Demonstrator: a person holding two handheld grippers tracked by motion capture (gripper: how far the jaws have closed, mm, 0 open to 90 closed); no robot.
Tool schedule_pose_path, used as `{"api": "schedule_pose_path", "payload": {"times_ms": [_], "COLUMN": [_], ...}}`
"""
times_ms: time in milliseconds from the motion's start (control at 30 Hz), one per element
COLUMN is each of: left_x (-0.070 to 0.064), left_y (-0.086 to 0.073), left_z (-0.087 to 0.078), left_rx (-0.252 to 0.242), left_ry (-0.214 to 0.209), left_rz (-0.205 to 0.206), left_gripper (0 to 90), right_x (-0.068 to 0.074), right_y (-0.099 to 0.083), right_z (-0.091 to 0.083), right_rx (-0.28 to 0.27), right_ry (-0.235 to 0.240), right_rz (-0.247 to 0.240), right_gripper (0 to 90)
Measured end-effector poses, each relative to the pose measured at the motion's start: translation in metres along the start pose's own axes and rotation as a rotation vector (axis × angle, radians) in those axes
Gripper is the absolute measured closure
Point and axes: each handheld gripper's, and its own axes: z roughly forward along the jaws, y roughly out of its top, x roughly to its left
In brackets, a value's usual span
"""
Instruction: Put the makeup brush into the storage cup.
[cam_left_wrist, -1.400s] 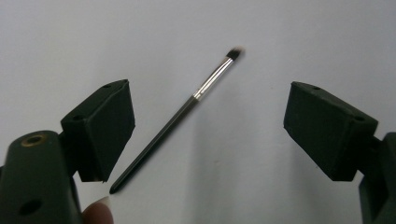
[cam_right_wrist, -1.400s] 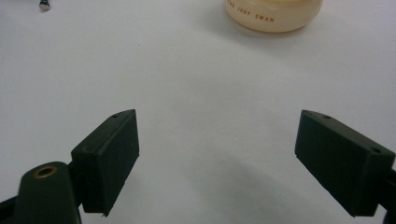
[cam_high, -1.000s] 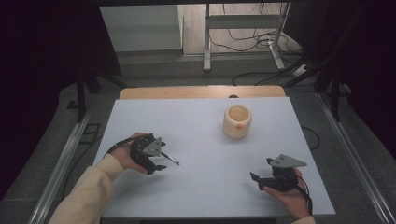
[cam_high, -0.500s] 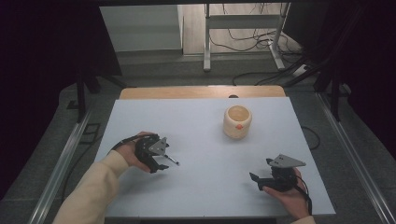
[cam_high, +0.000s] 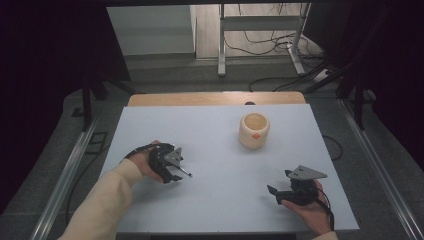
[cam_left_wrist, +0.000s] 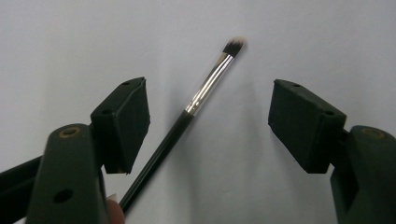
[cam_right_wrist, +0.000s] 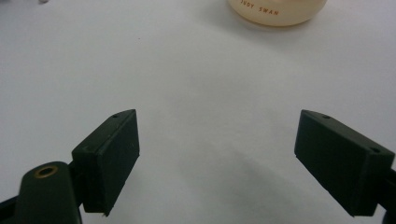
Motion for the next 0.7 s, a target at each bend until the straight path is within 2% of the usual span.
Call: {"api": "schedule_pose_path", "payload": {"times_ms": [333,500,600,700], "left_x": [0.008,0.009,0.012,0.015], "left_y": [0.008,0.009,0.008,0.008], "left_z": [0.004,0.011,0.011,0.012], "left_rx": [0.029,0.057,0.045,0.039], "left_ry": [-0.037,-0.064,-0.078,-0.113], "left_rz": [0.044,0.059,0.056,0.061], "left_gripper": [36.6,43.4,45.8,50.2], "right_x": [0.0,-0.001,-0.001,0.0], "right_y": [0.0,0.0,0.0,0.0], "right_z": [0.001,0.0,0.001,0.001], "right_rx": [0.005,0.005,0.005,0.007], "right_ry": [0.001,0.001,0.001,0.001], "right_rz": [-0.004,-0.004,-0.004,-0.005], "right_gripper": [14.0,14.1,14.0,14.0]}}
